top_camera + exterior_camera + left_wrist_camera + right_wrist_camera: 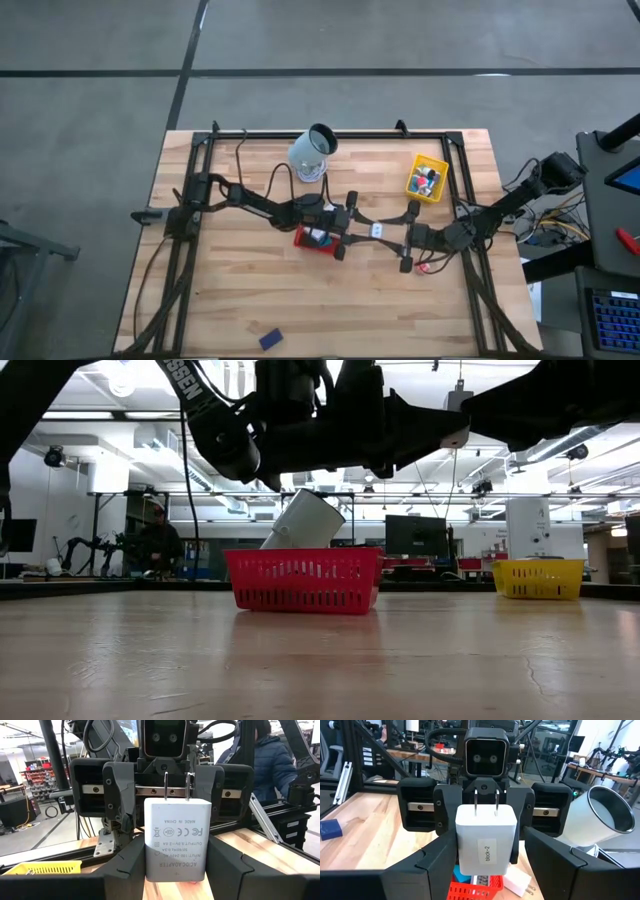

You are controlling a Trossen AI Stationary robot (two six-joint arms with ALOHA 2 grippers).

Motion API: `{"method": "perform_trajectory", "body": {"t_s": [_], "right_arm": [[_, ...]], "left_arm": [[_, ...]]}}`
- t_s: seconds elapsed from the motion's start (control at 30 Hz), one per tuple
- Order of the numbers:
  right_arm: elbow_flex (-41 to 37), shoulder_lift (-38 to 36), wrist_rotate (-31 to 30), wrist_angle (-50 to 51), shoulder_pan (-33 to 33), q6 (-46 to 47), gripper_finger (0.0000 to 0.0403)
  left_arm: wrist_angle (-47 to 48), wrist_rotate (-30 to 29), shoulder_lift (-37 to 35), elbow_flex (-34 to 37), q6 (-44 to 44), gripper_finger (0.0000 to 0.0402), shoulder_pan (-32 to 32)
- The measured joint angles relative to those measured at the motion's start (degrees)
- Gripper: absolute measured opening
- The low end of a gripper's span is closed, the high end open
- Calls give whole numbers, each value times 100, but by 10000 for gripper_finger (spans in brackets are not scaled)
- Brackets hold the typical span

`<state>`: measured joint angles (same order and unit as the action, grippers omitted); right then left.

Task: Pick & Place Office items
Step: Put the bottom white charger adapter into the yellow basket

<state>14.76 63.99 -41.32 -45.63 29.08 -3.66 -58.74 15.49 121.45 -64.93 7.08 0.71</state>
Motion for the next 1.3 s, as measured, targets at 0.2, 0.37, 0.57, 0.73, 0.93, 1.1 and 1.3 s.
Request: {"method": "perform_trajectory", "body": {"t_s": [0.2,0.37,0.57,0.73,0.93,1.1,1.3], "right_arm": [[5,0,-2,0,-9,-33,224],[78,0,46,2,-99,-105,224],[94,0,304,23,-257,50,224],[94,0,302,46,-262,70,220],[92,-2,314,83,-282,72,165],[90,-11,302,87,-284,72,155],[87,-11,364,81,-284,64,155]], "left_arm": [[2,1,0,0,-1,155,0],[-11,0,0,0,-4,155,0],[1,1,0,0,-8,155,0],[9,-2,2,0,-23,155,0],[11,-17,3,-3,-23,155,0],[47,6,7,-28,-23,155,0],[55,7,7,-33,-21,155,0]]}}
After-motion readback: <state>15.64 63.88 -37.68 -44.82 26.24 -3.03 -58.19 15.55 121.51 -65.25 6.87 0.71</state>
